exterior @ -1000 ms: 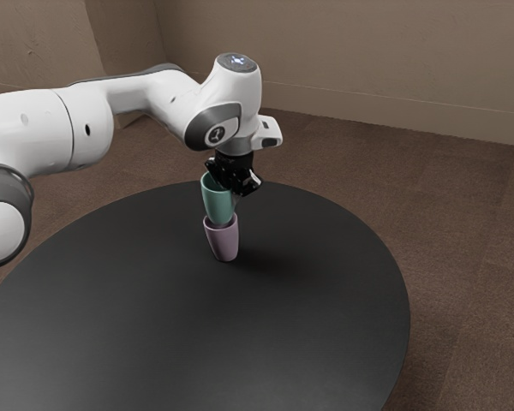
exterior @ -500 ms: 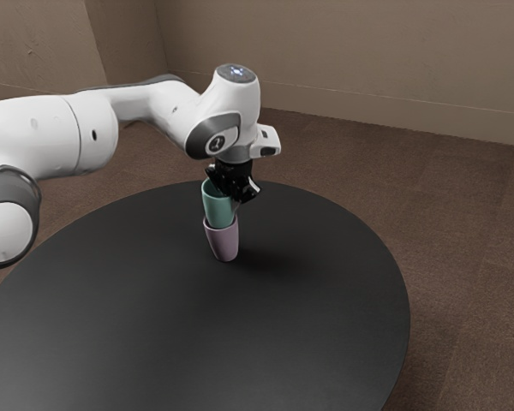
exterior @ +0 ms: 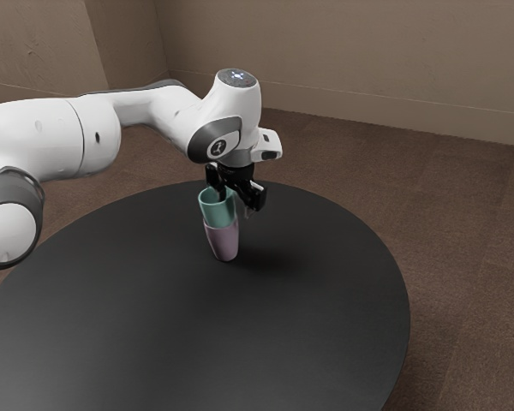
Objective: Place the right cup onto the left cup
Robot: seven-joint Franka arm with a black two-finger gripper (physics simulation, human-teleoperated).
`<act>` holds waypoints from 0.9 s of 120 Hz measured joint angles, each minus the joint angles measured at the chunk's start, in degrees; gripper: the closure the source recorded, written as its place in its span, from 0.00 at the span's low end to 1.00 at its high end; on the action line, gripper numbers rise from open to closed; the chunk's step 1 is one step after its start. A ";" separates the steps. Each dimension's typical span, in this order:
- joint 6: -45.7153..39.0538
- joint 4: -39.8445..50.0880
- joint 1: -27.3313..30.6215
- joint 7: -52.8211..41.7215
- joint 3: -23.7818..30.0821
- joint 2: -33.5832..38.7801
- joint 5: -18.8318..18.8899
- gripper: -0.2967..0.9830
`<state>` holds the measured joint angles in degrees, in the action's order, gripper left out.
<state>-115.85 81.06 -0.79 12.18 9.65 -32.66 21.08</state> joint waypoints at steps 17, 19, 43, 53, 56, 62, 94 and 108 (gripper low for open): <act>-0.04 0.00 0.00 -0.25 0.01 0.00 -0.05 0.31; -0.04 0.00 0.00 -0.27 0.01 0.00 -0.05 0.30; -0.05 0.01 -0.09 -0.53 0.01 0.66 -0.07 0.26; 0.12 0.01 -0.21 -0.62 0.01 1.90 -0.07 0.25; 0.19 0.04 -0.25 -0.64 0.01 2.43 -0.07 0.25; 0.44 0.21 -0.31 -0.69 0.01 3.69 -0.36 0.24; 8.63 4.93 -0.30 -1.15 -1.07 19.62 -7.13 0.24; 14.29 7.94 -0.09 -1.46 -4.36 27.98 -9.14 0.23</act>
<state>-101.56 89.00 -0.88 10.72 5.29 -4.68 11.94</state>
